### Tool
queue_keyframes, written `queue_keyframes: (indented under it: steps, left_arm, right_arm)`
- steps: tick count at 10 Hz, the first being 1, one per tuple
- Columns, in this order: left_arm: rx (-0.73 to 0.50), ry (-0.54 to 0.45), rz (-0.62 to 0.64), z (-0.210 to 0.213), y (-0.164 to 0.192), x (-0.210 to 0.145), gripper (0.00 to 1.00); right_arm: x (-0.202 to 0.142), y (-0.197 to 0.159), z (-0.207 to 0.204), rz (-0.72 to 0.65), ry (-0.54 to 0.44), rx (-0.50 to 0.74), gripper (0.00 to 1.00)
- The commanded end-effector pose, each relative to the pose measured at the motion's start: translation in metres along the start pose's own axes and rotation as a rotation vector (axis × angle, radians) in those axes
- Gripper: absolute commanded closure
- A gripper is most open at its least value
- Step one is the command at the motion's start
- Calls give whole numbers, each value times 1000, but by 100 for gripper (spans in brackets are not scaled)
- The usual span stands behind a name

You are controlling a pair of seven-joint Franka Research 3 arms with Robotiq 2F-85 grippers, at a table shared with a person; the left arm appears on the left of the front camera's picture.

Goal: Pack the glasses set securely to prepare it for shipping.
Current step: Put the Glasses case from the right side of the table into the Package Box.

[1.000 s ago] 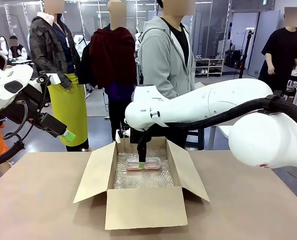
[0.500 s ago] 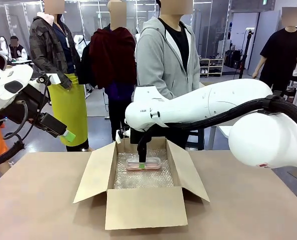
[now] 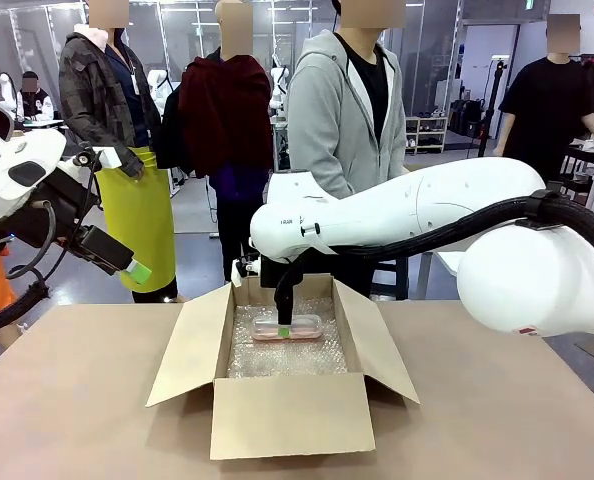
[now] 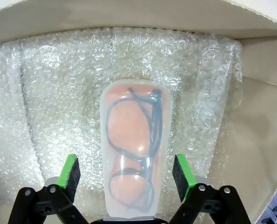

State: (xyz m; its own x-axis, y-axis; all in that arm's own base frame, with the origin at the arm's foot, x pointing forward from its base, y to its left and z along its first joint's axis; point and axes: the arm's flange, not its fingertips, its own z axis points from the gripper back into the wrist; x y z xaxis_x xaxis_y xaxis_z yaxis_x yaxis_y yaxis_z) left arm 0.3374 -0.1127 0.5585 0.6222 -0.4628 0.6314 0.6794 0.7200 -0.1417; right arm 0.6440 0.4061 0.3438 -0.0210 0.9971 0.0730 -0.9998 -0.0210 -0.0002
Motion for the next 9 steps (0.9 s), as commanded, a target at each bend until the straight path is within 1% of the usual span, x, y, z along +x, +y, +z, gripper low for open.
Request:
queue_keyframes:
  steps: [1,2,4,5,7,8,9]
  left_arm:
    - [-14,-13,-11,1,2,0,0]
    - [-14,-13,-11,1,2,0,0]
    - [-14,-13,-11,1,2,0,0]
    - [-14,-13,-11,1,2,0,0]
    - [-14,-13,-11,1,2,0,0]
    - [-14,-13,-11,1,2,0,0]
    - [-14,-13,-11,1,2,0,0]
  right_arm:
    - [0,0,0,0,0,0,0]
    - [-7,11,31,-30,42,-17,0]
    - [-32,26,75,-109,-7,-11,0]
    - [-42,30,86,-140,-93,-12,0]
    - [-66,41,102,-232,-124,-42,0]
    - [-84,49,115,-293,-173,-62,0]
    - [-109,61,131,-384,-246,-99,0]
